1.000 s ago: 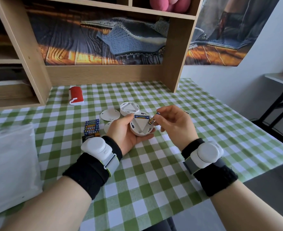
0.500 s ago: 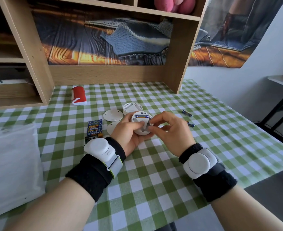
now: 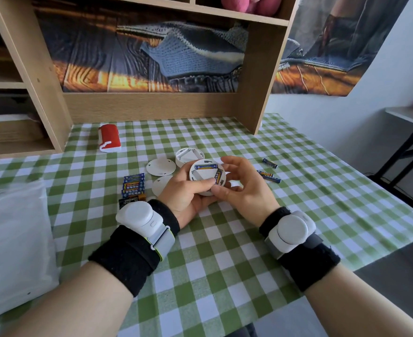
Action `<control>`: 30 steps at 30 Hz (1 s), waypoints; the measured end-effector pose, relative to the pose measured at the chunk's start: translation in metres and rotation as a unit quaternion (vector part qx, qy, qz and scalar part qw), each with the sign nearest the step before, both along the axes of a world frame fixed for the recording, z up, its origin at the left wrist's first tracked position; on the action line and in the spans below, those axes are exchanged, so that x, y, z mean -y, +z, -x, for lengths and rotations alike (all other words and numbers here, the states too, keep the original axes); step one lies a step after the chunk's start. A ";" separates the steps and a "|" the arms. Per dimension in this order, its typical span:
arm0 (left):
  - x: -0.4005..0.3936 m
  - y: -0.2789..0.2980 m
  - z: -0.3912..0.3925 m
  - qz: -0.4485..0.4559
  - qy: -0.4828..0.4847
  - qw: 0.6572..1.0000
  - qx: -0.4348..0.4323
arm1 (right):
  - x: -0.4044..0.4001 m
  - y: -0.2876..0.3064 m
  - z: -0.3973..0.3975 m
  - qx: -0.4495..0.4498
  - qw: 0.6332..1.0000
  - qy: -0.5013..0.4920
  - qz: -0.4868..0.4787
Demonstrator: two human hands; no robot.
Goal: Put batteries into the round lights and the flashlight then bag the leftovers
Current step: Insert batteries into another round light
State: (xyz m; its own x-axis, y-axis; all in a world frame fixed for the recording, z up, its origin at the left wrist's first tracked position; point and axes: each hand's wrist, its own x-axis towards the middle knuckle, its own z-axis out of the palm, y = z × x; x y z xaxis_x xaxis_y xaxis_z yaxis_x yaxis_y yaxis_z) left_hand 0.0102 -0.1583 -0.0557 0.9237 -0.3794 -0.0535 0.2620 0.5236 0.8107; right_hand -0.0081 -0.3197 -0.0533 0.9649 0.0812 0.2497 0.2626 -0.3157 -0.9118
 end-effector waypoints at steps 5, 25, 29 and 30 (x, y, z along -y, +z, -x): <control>0.000 0.000 0.000 -0.002 0.005 1.000 0.008 | 0.004 -0.003 -0.004 -0.027 0.999 0.030 -0.001; 0.002 0.003 0.002 0.019 -0.003 0.999 -0.031 | 0.007 -0.005 -0.007 -0.071 0.989 0.067 -0.110; 0.002 0.005 0.003 0.047 -0.016 0.997 -0.058 | 0.007 -0.007 -0.010 -0.089 0.981 0.057 -0.163; 0.002 0.005 0.003 0.047 -0.018 0.997 -0.061 | 0.007 -0.007 -0.009 -0.087 0.982 0.050 -0.157</control>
State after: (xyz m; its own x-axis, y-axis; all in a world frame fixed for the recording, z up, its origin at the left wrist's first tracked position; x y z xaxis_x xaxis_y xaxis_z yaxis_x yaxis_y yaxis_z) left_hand 0.0075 -0.1606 -0.0503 0.8984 -0.4201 -0.1283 0.3758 0.5838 0.7197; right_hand 0.0013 -0.3265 -0.0606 0.9861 0.1236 0.1106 0.1105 0.0081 -0.9938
